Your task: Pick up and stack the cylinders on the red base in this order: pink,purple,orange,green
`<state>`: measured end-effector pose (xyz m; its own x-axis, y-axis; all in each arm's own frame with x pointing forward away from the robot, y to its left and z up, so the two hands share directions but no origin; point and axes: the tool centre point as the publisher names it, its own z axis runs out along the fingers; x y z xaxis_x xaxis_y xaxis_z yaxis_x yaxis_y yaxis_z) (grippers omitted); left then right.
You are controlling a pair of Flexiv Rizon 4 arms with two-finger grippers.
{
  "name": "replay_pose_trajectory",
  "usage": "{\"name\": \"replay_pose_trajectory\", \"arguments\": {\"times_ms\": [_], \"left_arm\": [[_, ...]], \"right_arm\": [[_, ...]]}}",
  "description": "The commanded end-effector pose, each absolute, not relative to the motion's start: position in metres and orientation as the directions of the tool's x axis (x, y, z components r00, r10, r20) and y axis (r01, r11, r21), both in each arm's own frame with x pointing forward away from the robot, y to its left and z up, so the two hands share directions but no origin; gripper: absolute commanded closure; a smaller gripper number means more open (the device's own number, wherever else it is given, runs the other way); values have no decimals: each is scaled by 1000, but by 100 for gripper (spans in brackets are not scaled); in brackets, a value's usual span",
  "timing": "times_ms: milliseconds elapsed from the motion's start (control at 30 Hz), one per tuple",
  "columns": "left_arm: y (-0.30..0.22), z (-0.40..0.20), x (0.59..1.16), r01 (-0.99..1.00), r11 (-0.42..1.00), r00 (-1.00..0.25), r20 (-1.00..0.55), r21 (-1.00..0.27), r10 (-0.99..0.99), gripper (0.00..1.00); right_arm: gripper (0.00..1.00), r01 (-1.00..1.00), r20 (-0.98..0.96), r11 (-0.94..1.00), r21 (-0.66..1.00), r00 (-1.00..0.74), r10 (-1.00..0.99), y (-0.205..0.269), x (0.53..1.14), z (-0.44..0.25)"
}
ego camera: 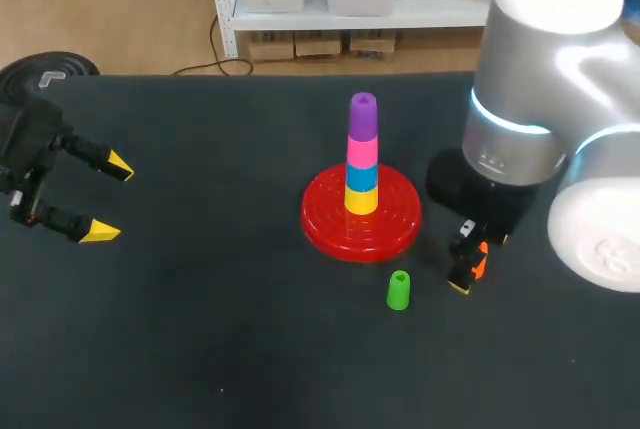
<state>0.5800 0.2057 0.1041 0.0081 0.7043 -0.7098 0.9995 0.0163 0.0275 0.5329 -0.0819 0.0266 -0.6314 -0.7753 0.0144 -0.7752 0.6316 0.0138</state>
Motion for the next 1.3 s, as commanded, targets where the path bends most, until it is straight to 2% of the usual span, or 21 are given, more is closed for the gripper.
{"name": "replay_pose_trajectory", "arguments": {"times_ms": [33,1300], "left_arm": [[206,103,580,999,16,11,-712,32,702,0],[206,103,580,999,16,11,-712,32,702,0]], "right_arm": [[0,-768,27,640,-7,-640,-768,-84,534,23],[0,-751,27,660,-19,-660,-751,-85,539,6]]}}
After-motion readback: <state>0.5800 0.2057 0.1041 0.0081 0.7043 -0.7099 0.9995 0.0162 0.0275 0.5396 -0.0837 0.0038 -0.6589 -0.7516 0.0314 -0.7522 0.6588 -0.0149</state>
